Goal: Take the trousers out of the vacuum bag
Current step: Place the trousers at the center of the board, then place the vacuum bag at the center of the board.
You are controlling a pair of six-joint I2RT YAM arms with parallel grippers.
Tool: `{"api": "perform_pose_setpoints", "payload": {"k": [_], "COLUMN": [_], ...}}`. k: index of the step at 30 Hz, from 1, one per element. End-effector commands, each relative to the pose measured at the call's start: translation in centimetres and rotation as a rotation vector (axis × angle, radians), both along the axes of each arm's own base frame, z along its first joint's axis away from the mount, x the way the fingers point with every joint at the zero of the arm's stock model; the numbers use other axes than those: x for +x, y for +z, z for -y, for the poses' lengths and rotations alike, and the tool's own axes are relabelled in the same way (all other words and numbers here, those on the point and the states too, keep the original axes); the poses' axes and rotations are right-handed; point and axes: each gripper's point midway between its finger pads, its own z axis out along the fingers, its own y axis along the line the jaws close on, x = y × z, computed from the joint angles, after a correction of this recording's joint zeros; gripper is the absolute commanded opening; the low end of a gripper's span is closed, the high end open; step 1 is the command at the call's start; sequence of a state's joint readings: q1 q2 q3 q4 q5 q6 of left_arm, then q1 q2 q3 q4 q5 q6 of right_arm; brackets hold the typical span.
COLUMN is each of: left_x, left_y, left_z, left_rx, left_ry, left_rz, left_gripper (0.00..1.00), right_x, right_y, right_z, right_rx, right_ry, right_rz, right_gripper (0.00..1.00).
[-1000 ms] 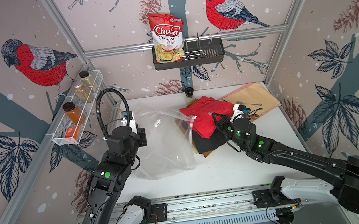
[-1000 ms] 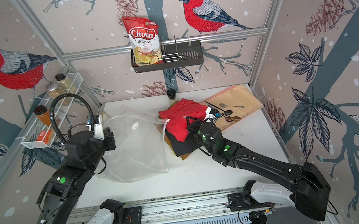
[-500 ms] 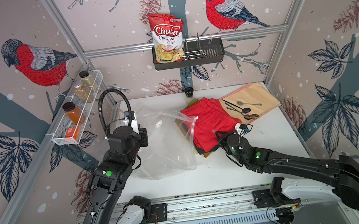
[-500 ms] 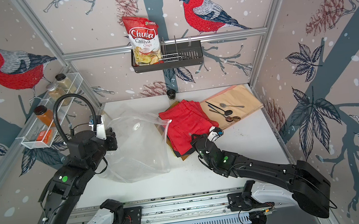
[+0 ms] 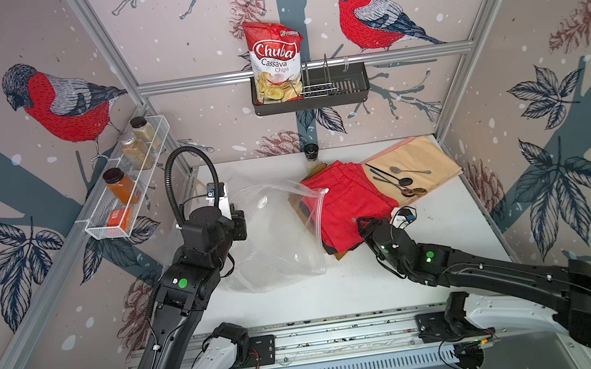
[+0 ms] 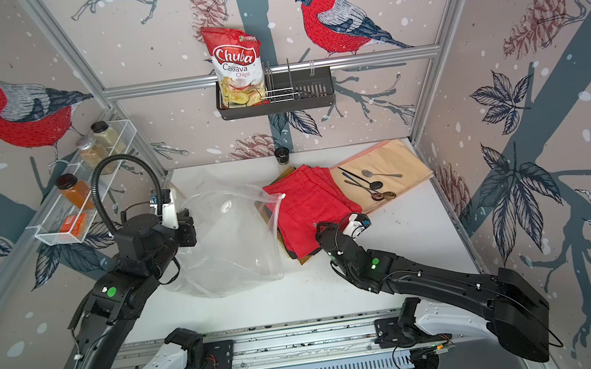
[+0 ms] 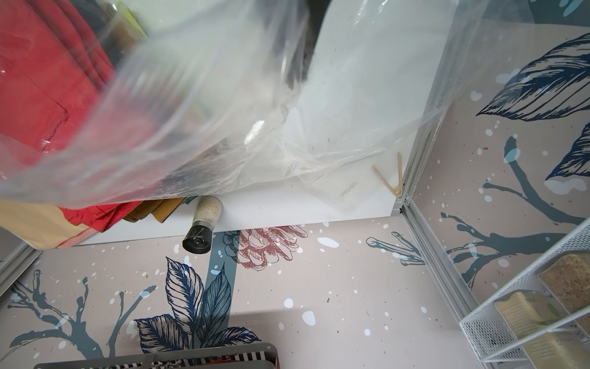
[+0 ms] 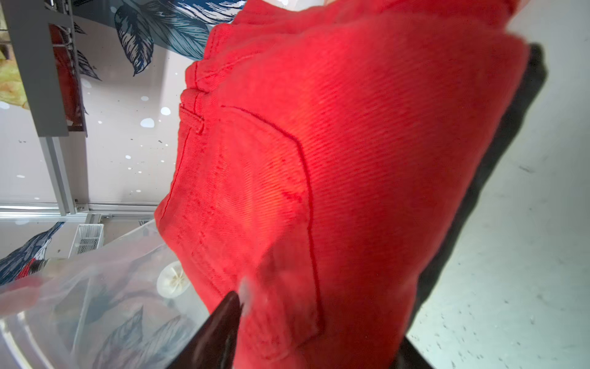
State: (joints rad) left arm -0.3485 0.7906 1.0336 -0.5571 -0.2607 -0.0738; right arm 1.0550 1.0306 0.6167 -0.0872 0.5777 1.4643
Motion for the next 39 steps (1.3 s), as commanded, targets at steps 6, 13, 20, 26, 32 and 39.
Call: {"api": "perform_pose_setpoints", "payload": {"k": [6, 13, 20, 26, 32, 39], "left_x": [2.1, 3.2, 4.3, 6.0, 7.4, 8.1], "left_y": [-0.5, -1.8, -2.6, -2.8, -2.9, -1.3], "left_z": [1.3, 1.6, 1.4, 0.6, -1.6, -3.8], "left_rx": [-0.052, -0.083, -0.121, -0.119, -0.137, -0.227], "left_ry": [-0.019, 0.001, 0.05, 0.117, 0.213, 0.256], "left_rz": [0.016, 0.008, 0.024, 0.03, 0.036, 0.072], "left_gripper": [0.0, 0.0, 0.0, 0.0, 0.0, 0.0], "right_x": [-3.0, -4.9, -3.2, -0.8, 0.6, 2.0], "right_y": [2.4, 4.7, 8.6, 9.8, 10.1, 9.7], "right_z": [2.1, 3.1, 2.6, 3.0, 2.0, 0.3], "right_rx": [-0.341, -0.519, -0.624, -0.589, -0.589, -0.588], "right_ry": [0.06, 0.123, 0.155, 0.164, 0.238, 0.296], "right_rz": [0.054, 0.102, 0.283, 0.324, 0.373, 0.389], "right_gripper": [0.62, 0.62, 0.68, 0.69, 0.71, 0.72]}}
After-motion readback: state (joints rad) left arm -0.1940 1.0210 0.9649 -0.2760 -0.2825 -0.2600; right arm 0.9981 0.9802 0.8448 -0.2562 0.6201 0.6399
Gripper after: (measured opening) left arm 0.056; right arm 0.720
